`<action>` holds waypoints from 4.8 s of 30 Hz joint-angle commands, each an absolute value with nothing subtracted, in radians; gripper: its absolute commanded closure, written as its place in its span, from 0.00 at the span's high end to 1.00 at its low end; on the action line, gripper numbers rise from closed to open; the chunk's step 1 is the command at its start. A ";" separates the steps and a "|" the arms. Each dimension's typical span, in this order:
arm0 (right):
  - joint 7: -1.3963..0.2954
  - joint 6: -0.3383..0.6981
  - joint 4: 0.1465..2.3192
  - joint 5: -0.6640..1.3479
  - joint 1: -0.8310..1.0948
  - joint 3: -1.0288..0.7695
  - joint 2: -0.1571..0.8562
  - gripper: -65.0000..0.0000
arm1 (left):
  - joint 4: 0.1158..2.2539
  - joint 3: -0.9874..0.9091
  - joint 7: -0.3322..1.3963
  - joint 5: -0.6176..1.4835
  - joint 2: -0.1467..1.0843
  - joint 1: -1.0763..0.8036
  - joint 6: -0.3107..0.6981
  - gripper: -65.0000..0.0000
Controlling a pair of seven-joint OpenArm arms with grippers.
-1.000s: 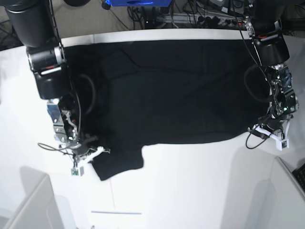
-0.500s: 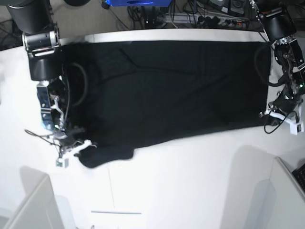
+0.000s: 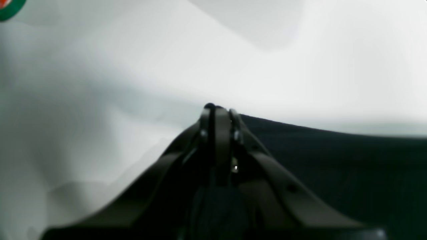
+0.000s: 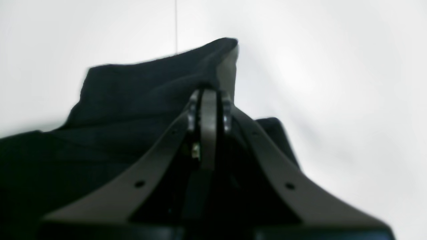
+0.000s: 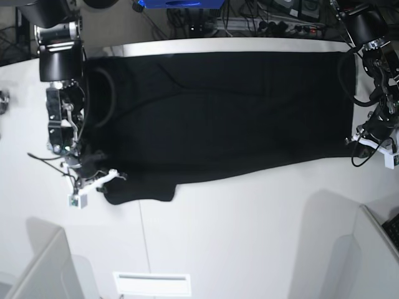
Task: Fold the T-shirt properly
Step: 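Lift the hem with both grippers and fold it toward the collar edge, then open both grippers and release the folded hem, then grasp both ends of the folded black strip with both grippers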
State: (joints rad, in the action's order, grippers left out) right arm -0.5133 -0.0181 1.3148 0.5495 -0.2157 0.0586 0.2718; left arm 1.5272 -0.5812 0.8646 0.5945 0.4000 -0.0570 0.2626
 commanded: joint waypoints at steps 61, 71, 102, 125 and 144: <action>-0.857 -0.016 2.002 0.558 0.420 -0.294 0.193 0.00 | 1.839 -0.674 0.843 0.595 0.420 -0.475 0.263 0.00; -0.862 -0.016 1.982 0.550 0.432 -0.292 0.153 0.00 | 1.836 -0.668 0.843 0.595 0.415 -0.481 0.263 0.00; -0.690 0.114 1.903 0.547 0.412 -0.234 0.151 0.00 | 1.751 -0.717 0.843 0.544 0.237 -0.380 0.260 0.00; -0.662 0.070 1.409 0.545 0.016 -0.278 0.157 0.00 | 1.368 -0.642 0.843 0.194 0.183 0.025 0.260 0.00; -0.673 0.077 1.874 0.555 0.173 -0.278 0.151 0.00 | 1.745 -0.722 0.843 0.489 0.254 -0.219 0.265 0.00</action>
State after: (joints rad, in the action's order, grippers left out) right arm -0.6964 0.0719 1.8557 0.5461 0.1825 -0.2749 0.1390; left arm 1.7355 -0.7151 0.8627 0.4854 0.2386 -0.2222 0.2695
